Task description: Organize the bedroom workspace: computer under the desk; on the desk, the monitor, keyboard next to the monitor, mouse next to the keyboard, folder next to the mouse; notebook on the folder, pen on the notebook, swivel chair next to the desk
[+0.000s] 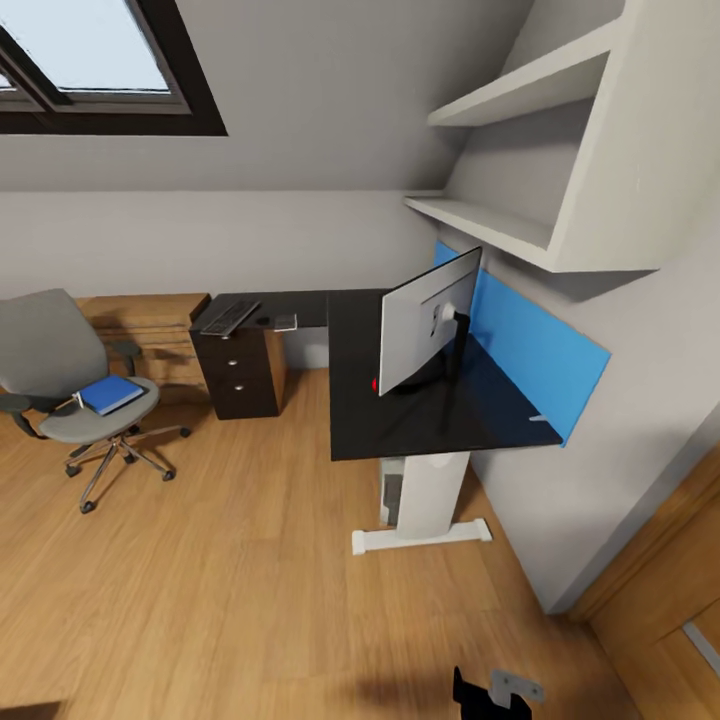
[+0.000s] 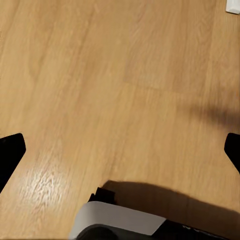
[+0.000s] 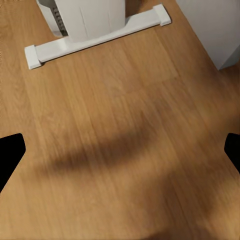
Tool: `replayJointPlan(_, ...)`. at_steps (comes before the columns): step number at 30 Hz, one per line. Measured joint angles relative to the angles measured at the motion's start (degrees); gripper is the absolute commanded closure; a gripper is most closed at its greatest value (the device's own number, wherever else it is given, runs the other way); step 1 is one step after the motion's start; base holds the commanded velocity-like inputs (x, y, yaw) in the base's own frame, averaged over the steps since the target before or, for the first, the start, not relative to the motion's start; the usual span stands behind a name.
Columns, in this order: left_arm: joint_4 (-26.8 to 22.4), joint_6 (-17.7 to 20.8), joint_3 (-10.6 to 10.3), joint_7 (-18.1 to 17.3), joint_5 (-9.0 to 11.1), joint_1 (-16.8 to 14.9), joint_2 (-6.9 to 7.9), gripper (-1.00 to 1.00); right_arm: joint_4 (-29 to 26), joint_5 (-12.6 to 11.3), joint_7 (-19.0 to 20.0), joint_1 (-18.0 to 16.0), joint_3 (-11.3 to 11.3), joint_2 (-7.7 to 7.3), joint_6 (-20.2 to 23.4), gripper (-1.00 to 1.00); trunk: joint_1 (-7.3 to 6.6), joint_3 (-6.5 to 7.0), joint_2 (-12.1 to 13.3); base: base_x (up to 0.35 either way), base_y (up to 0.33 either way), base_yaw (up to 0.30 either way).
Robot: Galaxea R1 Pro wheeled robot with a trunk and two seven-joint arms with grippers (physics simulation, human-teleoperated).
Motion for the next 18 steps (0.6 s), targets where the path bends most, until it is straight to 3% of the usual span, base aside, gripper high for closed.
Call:
replayJointPlan(4, 0.4, 0.0, 0.0, 0.0, 0.0, 0.0, 0.27, -1.0, -1.3, 0.2, 0.0, 0.0, 0.1, -0.27, 0.0, -1.0, -0.88, 0.72, 1.6, 0.001, 0.001, 0.0)
replayJointPlan(10, 0.5, 0.0, 0.0, 0.0, -0.1, 0.0, 0.49, -1.0, -9.3, 0.4, -0.9, 0.0, 0.1, -1.47, 3.5, -1.0, -2.2, 1.8, 4.0, 0.0, 0.0, 0.0)
replayJointPlan(13, 0.5, 0.0, 0.0, 0.0, -0.1, 0.0, 0.56, -1.0, -16.3, 1.3, -3.2, 0.0, 0.2, -1.69, 9.9, -1.0, -2.86, 2.34, 5.2, 0.0, 0.0, 0.0)
replayJointPlan(15, 0.5, 0.0, 0.0, 0.0, -0.1, 0.0, 0.6, -1.0, -24.1, 3.4, -5.9, 0.0, 0.3, -1.78, 17.4, -1.0, -3.3, 2.71, 6.0, 0.0, 0.0, 0.0)
replayJointPlan(18, 0.5, 0.0, 0.0, 0.1, 0.0, 0.0, 0.62, -1.0, -31.5, 6.0, -7.4, 0.0, 0.3, -1.67, 23.4, -1.0, -3.96, 3.25, 7.2, 0.0, 0.0, 0.0)
